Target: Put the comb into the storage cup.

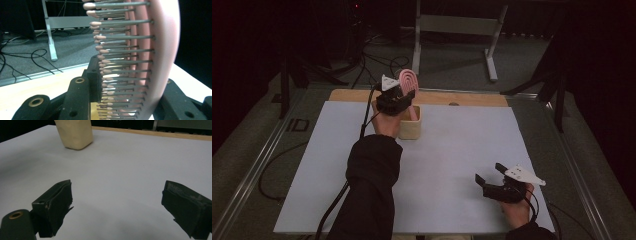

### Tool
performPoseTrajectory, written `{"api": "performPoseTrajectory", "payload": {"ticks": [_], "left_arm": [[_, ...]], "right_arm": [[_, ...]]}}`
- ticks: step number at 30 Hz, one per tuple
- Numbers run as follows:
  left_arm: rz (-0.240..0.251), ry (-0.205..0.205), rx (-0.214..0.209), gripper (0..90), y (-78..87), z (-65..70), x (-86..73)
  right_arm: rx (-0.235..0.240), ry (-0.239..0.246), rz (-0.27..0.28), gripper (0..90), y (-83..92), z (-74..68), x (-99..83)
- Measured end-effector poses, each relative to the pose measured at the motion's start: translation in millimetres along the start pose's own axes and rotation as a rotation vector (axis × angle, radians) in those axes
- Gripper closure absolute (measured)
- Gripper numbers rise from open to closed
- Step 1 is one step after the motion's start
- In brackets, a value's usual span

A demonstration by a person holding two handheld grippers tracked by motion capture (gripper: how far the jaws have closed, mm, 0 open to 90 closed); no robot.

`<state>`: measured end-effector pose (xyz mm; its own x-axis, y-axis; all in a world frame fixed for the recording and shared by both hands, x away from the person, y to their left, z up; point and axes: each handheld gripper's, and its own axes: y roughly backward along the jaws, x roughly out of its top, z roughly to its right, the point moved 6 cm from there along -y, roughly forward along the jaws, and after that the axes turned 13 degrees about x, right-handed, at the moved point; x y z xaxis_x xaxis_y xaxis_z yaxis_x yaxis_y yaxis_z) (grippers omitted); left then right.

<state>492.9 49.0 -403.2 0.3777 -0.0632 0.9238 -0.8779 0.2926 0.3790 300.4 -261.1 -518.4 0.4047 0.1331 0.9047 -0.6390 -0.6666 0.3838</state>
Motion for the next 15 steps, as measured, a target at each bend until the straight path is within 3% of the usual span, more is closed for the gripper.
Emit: {"api": "performPoseTrajectory", "payload": {"ticks": [10,15], "left_arm": [[-0.016,0.016,-0.006,64.4,-3.5,0.0,-8.8],[-0.020,0.044,-0.010,64.2,-4.9,-2.5,-14.8]], "right_arm": [[-0.002,0.001,-0.002,9.6,-0.7,0.1,-0.5],[-0.001,0.000,-0.002,9.7,-0.7,0.0,-0.6]]}}
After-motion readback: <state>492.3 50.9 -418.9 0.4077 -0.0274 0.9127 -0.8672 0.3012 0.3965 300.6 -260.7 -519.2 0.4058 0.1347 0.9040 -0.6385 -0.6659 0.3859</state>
